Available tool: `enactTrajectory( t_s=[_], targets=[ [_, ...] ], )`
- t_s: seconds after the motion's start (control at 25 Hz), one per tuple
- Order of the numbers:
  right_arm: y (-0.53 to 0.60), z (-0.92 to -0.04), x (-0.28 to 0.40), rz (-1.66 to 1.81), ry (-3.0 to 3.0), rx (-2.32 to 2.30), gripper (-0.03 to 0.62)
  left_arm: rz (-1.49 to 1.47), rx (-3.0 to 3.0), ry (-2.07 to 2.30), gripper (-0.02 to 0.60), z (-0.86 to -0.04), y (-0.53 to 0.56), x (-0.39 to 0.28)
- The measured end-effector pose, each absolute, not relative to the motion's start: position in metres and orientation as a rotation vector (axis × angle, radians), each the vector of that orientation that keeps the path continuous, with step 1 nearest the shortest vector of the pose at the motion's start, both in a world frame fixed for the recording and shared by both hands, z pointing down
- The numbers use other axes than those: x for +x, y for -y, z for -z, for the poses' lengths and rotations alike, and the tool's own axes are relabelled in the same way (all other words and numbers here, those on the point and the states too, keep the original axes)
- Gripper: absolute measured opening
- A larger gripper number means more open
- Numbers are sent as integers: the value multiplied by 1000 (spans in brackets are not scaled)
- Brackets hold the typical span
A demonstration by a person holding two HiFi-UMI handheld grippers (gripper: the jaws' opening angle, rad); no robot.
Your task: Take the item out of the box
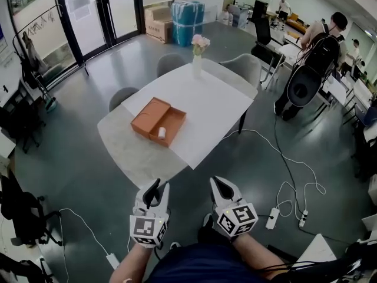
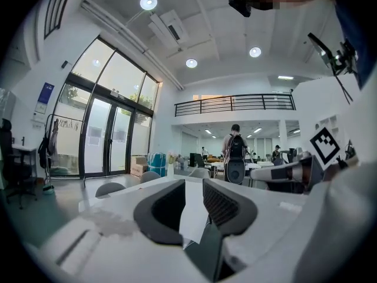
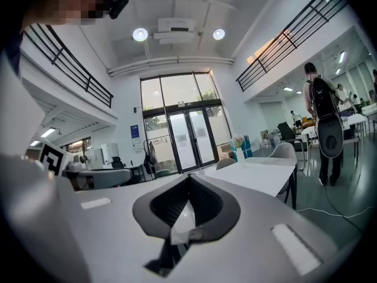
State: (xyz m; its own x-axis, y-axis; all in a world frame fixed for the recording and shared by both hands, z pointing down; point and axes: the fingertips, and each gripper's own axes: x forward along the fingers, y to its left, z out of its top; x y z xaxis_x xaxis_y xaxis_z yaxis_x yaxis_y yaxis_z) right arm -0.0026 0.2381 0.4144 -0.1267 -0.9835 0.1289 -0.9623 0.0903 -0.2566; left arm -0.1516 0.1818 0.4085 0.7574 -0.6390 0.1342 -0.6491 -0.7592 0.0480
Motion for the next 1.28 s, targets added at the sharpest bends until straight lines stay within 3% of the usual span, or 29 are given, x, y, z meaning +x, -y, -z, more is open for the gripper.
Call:
enactTrajectory(
  t_s=[0.56, 1.28],
  targets=[
    [-165, -418, 113, 497, -2377, -1834, 2, -249, 2781, 1242, 103, -407, -128, -41],
    [-39, -458, 124, 620, -2475, -1815, 2, -353, 2600, 1395, 103, -474, 13, -61]
  ],
)
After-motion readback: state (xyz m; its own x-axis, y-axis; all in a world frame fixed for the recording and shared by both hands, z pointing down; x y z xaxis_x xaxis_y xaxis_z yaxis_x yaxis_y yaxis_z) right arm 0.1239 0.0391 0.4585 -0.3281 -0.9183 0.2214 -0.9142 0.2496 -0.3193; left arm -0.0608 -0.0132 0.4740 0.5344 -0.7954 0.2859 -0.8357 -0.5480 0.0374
